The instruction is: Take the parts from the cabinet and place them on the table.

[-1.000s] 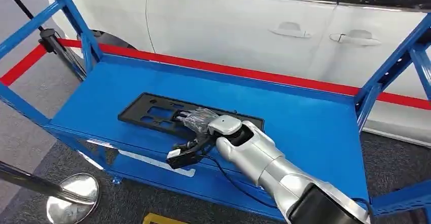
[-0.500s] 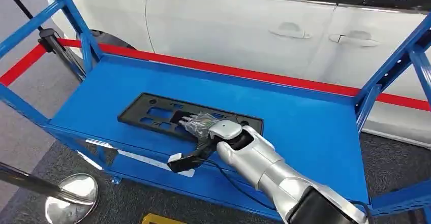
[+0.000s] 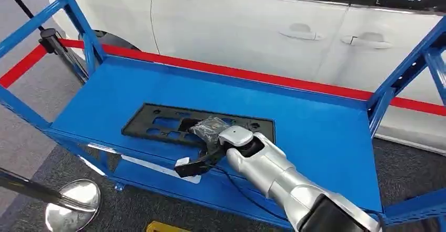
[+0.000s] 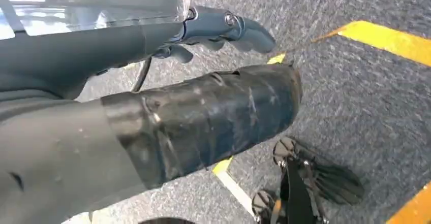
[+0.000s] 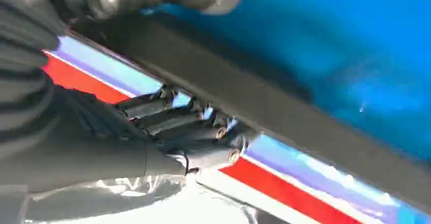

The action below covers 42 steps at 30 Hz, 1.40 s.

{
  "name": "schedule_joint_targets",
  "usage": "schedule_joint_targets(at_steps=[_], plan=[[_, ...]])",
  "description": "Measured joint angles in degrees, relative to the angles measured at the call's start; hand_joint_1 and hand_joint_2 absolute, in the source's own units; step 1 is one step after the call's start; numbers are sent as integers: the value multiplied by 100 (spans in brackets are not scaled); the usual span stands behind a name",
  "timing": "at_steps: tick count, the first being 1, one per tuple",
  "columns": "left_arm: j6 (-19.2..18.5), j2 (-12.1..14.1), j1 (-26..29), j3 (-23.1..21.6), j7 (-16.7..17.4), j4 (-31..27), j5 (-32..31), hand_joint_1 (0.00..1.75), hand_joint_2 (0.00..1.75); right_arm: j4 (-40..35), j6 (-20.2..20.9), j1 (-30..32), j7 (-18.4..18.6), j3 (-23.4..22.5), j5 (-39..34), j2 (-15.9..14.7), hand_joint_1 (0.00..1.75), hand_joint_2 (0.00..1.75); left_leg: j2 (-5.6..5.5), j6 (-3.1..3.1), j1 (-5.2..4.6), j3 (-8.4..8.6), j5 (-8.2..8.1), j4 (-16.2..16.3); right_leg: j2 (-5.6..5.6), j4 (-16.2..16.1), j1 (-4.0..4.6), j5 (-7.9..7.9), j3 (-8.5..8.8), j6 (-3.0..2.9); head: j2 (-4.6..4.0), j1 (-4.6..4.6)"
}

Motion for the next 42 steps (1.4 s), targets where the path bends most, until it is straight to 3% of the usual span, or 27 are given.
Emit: schedule_joint_targets(at_steps=[10,14,20,21,26,30,33,42], plan=[[-9,-2,3,0,-17,0,-46,0,0,-2,-11,-27,-6,0,52,-7,155,175,0,-62,7,39,31,-69,2,1,32,-7,7,-36,0,2],[-13,-2,4,-2,-26,2,-105,0,0,-4,-15,-29,-59,0,107,-20,175,175,0,-63,6,41,30,-69,1,1,34,-7,13,-36,0,2],[-31,-13,5,0,-35,7,-92,0,0,-205,-323,-30,-66,0,225,-61,175,175,0,-69,4,38,27,-64,0,-3,30,-5,18,-36,0,2],[-33,-18,5,0,-35,7,-85,0,175,-289,-361,-24,-50,0,254,-81,175,175,0,-69,4,36,27,-63,0,-3,30,-4,16,-37,0,2],[-55,-96,11,11,2,-28,11,0,175,-1330,-518,-24,254,-53,759,-313,175,175,-1,-69,4,23,27,-57,-1,-4,30,-1,5,-40,0,2],[-195,-249,53,48,105,-241,28,0,175,-2926,-454,-133,365,-569,1237,-674,175,175,-2,-69,3,0,27,-51,-1,-4,30,0,-17,-40,0,2],[-236,-308,71,59,122,-363,26,0,175,-3710,-330,-288,345,-837,1360,-840,175,175,-2,-70,4,0,23,-51,-1,-10,31,-1,-15,-40,0,2],[-236,-382,72,96,138,-496,24,0,175,-4412,-339,-262,328,-1051,1453,-1038,175,175,-1,-72,5,-1,21,-51,0,-10,32,-1,-17,-40,0,2]])
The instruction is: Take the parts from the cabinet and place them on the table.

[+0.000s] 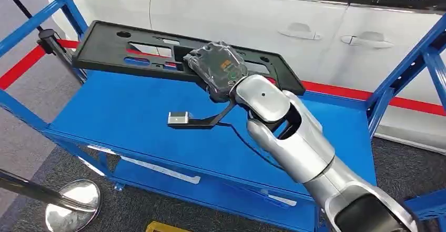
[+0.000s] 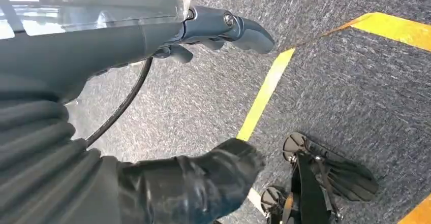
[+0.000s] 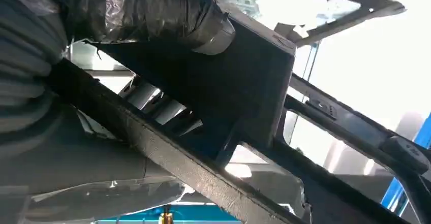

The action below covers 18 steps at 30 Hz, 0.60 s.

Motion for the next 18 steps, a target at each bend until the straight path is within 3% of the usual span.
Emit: schedule_joint_targets(at_steps=[6,11,18], plan=[[-50,-7,8,17,-37,-11,-18,0,175,-217,-68,-88,9,-123,-74,-123,175,175,-1,0,0,-2,1,0,-2,0,-1,0,0,0,0,0],[-234,-11,48,22,-168,-87,-140,0,175,-578,4,-295,20,-470,-236,-376,175,175,-3,0,-1,-3,0,0,-3,-4,-2,0,2,0,0,0],[-321,-7,88,20,-306,-114,-365,0,175,-855,11,-370,17,-577,-238,-733,175,175,-3,0,-1,-3,0,0,-3,-5,-2,0,2,0,0,0]])
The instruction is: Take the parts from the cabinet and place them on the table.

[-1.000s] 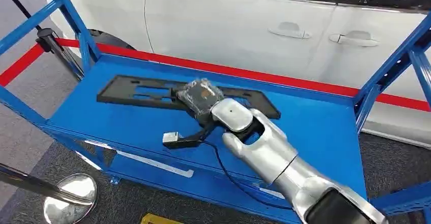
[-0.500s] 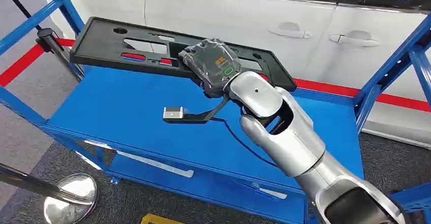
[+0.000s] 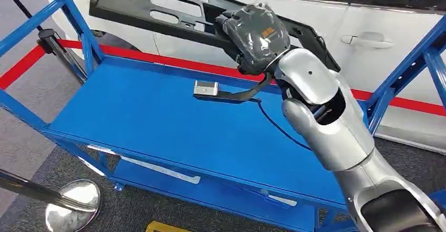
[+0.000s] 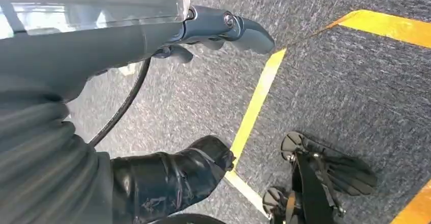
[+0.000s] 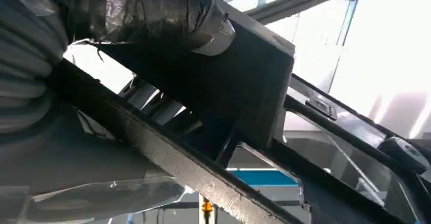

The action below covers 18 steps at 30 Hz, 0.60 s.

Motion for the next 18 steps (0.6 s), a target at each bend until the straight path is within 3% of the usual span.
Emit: schedule_joint_targets(at_steps=[6,18], plan=[[63,31,28,-70,-59,0,-354,0,175,-199,-15,-22,78,-4,24,-194,175,175,0,0,0,0,0,0,0,0,1,0,-1,0,0,0],[125,48,25,-72,-65,0,-356,0,175,-400,-52,-35,81,-11,85,-360,175,175,0,0,0,0,0,0,0,0,0,0,-1,0,0,0]])
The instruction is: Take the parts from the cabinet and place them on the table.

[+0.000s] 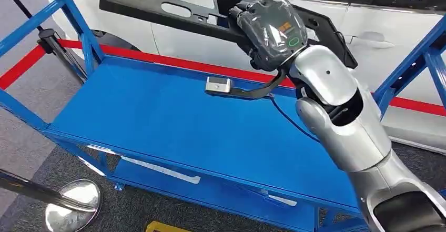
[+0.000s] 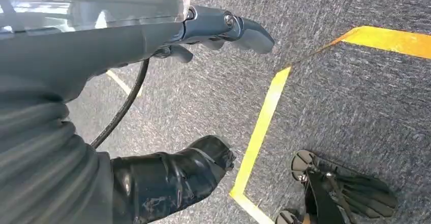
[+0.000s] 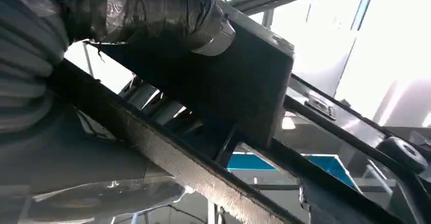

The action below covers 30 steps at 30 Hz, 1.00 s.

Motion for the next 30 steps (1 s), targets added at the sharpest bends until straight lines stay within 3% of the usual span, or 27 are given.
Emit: schedule_joint_targets(at_steps=[15,30], plan=[[-28,133,-2,0,-111,33,-179,0,175,-192,-358,-97,-205,225,1003,-266,175,175,-1,0,0,-2,0,0,-1,0,0,0,0,0,0,0],[-28,175,-6,0,-127,85,-225,0,175,-284,-365,-223,-229,428,1080,-439,175,175,0,0,0,-2,0,0,-1,0,0,0,0,0,0,0]])
